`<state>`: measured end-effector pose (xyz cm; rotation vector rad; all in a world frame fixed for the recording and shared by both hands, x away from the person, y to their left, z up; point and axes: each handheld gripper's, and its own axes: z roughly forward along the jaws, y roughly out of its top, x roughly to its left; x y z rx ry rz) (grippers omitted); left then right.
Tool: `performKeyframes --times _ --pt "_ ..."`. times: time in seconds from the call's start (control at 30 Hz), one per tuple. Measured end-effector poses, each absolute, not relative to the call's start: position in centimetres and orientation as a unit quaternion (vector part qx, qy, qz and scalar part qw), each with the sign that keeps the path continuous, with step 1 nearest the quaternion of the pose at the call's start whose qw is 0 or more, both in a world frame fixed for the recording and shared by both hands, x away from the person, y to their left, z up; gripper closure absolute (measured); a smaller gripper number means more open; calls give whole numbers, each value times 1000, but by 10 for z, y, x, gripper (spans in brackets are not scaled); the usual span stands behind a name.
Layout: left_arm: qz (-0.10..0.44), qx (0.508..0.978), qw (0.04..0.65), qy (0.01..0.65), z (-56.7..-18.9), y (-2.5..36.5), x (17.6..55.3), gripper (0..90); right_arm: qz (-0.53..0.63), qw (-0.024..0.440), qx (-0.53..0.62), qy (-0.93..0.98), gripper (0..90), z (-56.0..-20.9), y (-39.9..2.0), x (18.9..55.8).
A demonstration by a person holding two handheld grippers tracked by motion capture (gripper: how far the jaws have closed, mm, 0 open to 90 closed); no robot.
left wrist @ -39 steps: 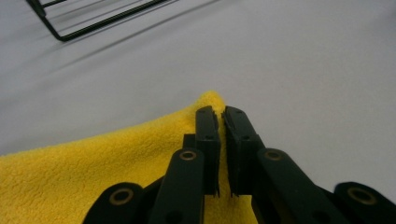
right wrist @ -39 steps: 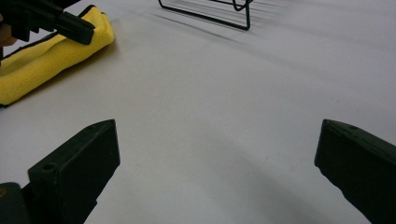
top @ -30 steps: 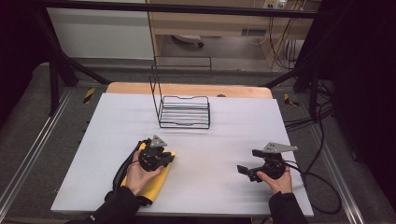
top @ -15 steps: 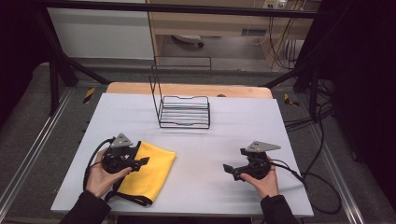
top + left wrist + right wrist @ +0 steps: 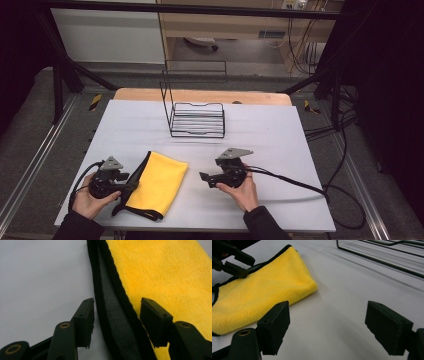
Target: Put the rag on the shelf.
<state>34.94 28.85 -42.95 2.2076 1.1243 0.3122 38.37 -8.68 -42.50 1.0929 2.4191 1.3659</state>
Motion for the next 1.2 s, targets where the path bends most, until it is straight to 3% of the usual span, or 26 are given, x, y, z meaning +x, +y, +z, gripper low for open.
performKeyframes --times 0.23,0.63,0.83,1.0,1.2 --pt "107 841 313 429 -433 290 346 513 462 51 388 796 350 -439 -49 395" --pt "96 833 314 445 -436 288 342 619 454 34 401 795 460 -456 -18 396" --pt "87 824 325 456 -437 290 340 679 449 31 406 795 594 -462 -13 394" --pt "88 821 329 458 -436 288 339 736 453 16 412 790 808 -461 -10 393" --pt "88 817 334 463 -435 286 336 767 448 8 418 790 839 -453 -13 395"
